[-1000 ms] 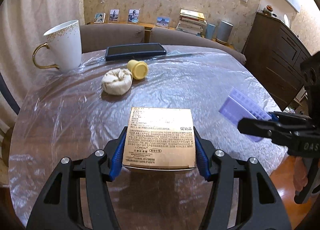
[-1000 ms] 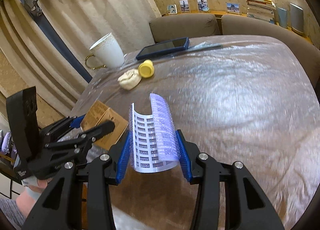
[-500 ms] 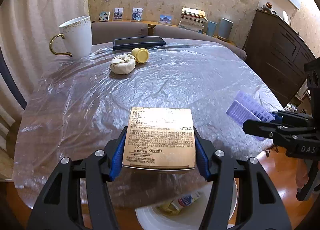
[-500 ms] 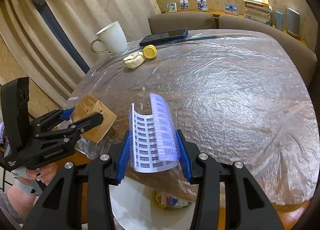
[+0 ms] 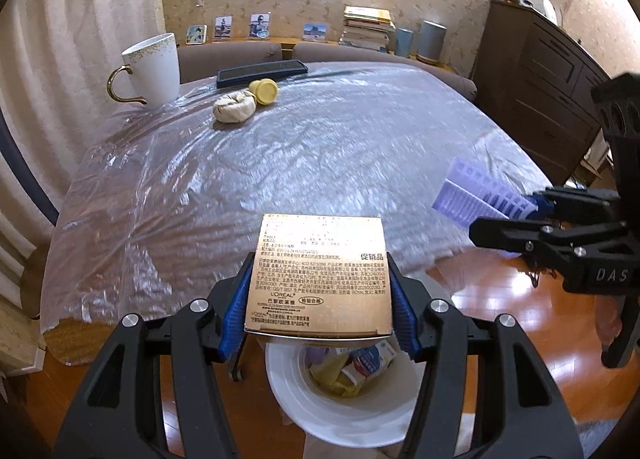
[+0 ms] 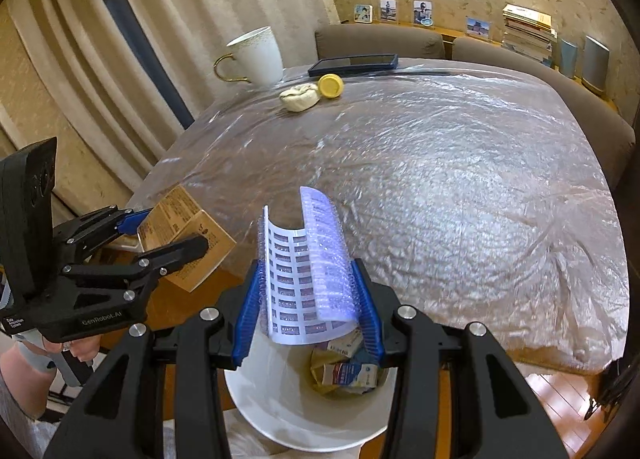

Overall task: Collect trash
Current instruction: 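Carry the cardboard box and lavender roller over the white bin, then open both tools to drop the box and roller into the bin, then swing both open tools back over the table toward the remaining items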

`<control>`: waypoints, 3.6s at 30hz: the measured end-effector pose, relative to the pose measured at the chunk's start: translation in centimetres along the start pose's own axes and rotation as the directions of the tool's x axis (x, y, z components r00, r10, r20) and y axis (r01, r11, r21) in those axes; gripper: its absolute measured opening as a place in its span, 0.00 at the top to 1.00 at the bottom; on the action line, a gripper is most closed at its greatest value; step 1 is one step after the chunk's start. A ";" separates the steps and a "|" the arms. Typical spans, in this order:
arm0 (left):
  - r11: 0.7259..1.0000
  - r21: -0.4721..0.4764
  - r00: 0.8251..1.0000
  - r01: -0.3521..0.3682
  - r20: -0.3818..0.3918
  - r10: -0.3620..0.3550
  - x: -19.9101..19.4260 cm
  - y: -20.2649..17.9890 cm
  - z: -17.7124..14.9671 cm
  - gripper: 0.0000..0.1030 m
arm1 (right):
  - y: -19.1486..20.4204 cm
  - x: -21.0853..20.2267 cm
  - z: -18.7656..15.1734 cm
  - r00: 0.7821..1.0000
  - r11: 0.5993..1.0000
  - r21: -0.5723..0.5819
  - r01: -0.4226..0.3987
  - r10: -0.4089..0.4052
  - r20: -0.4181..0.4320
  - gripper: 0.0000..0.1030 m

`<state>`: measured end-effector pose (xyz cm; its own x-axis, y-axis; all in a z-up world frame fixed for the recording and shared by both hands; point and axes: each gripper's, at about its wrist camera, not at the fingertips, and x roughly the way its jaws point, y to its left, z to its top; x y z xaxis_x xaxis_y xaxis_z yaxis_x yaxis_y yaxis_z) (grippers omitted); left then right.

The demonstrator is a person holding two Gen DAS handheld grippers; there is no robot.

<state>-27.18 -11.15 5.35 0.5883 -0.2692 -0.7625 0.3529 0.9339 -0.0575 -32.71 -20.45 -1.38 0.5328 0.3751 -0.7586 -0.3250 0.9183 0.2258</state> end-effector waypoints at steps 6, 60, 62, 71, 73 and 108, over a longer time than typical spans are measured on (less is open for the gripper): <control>0.999 0.030 0.999 0.013 -0.031 -0.012 -0.5 -1.0 -1.6 0.42 | 0.5 -0.3 -1.6 0.999 1.000 -0.014 -0.007 0.006 -0.034 0.58; 0.984 0.178 0.953 -0.006 -0.297 0.060 10.9 -2.8 -9.6 0.42 | 0.2 11.2 -8.9 0.959 0.995 -0.026 0.100 -0.103 -0.265 0.58; 0.984 0.179 0.951 -0.008 -0.304 0.063 11.4 -2.8 -9.7 0.42 | 0.2 11.6 -8.9 0.957 0.994 -0.023 0.104 -0.106 -0.271 0.58; 0.983 0.184 0.942 -0.015 -0.327 0.075 12.6 -3.1 -9.6 0.42 | -0.3 12.5 -9.2 0.950 0.993 -0.024 0.117 -0.119 -0.290 0.58; 0.982 0.188 0.941 -0.014 -0.330 0.076 12.6 -3.0 -9.6 0.42 | -0.3 12.7 -9.5 0.948 0.992 -0.028 0.120 -0.123 -0.294 0.58; 0.992 0.106 0.987 -0.064 0.152 0.047 -3.7 -1.2 -1.7 0.01 | 3.0 -3.4 -1.5 0.950 0.949 -0.179 0.261 -0.220 0.220 0.04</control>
<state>-31.03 -10.86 7.16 0.7082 -0.2575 -0.6574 0.3899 0.9189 0.0601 -36.70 -19.20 0.96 0.7496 0.1826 -0.6362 -0.3095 0.9463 -0.0931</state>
